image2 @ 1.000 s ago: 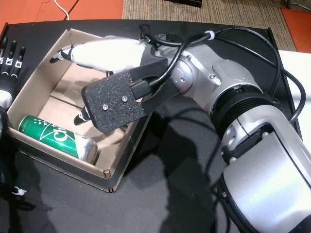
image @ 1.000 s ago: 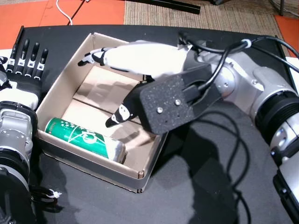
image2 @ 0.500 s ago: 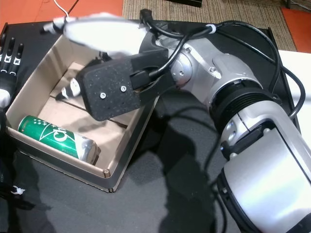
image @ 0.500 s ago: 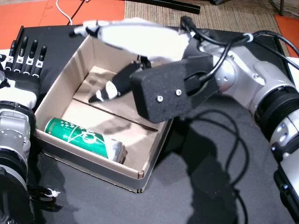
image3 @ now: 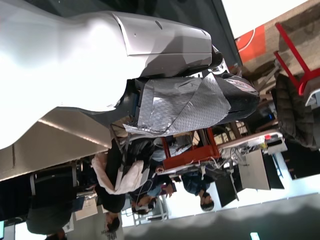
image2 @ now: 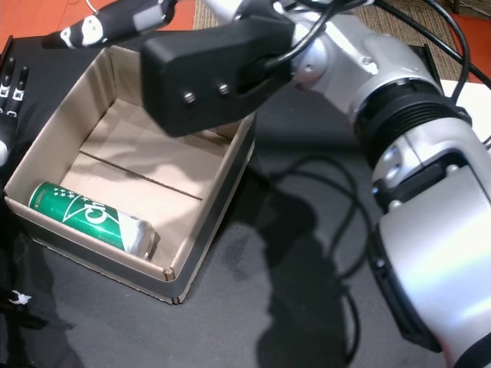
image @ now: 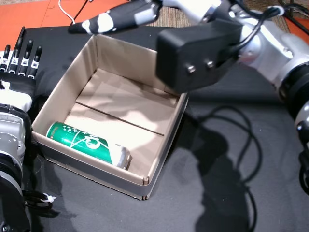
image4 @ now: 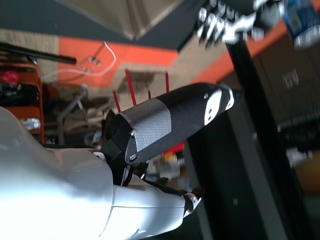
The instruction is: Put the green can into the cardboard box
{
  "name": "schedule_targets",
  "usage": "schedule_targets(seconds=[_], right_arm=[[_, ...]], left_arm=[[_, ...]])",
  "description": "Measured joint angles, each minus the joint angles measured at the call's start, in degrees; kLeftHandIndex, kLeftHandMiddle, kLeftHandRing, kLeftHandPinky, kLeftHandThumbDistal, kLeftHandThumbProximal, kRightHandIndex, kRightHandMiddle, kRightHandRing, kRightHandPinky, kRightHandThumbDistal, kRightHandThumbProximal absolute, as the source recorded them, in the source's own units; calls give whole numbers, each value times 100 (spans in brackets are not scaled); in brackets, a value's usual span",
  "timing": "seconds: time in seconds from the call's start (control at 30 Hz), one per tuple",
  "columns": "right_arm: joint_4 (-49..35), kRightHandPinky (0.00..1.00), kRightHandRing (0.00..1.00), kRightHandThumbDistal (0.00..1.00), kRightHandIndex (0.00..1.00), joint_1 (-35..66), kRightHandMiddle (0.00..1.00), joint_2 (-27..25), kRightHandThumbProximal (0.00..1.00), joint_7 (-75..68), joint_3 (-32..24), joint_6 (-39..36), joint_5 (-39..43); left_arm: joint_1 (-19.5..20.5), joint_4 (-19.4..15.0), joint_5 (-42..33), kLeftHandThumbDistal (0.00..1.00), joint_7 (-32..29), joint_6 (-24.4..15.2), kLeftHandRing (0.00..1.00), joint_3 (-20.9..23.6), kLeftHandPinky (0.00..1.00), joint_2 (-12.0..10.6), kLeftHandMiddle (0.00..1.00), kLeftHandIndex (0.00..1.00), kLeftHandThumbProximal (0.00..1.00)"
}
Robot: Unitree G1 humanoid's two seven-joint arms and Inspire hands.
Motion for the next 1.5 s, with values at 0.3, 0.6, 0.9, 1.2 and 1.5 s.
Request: schedule_targets(seconds=[0.3,0.6,0.9,1.2,1.5], right_arm=[[-166,100,100,100,88,6,100,-473,52,-431,-476,-407,247],[-259,100,100,100,91,251,100,-1090,42,-70,-1320,-752,1156],[-310,100,100,95,86,784,96,-1545,48,-111,-1799,-643,1504],[-490,100,100,98,85,1264,94,-1993,38,57,-2503,-740,2201],[-796,100,100,100,88,1827,96,-2006,38,246,-2638,-880,2272]], left_arm=[[-1,0,16,0,164,12,67,24,87,9,60,62,100],[0,1,17,1,137,6,66,-23,85,12,60,60,93],[4,1,13,0,83,8,67,-18,88,21,61,63,97],[8,1,18,0,4,14,69,-34,92,104,61,65,100],[13,1,19,0,-19,14,62,-45,86,112,52,54,99]])
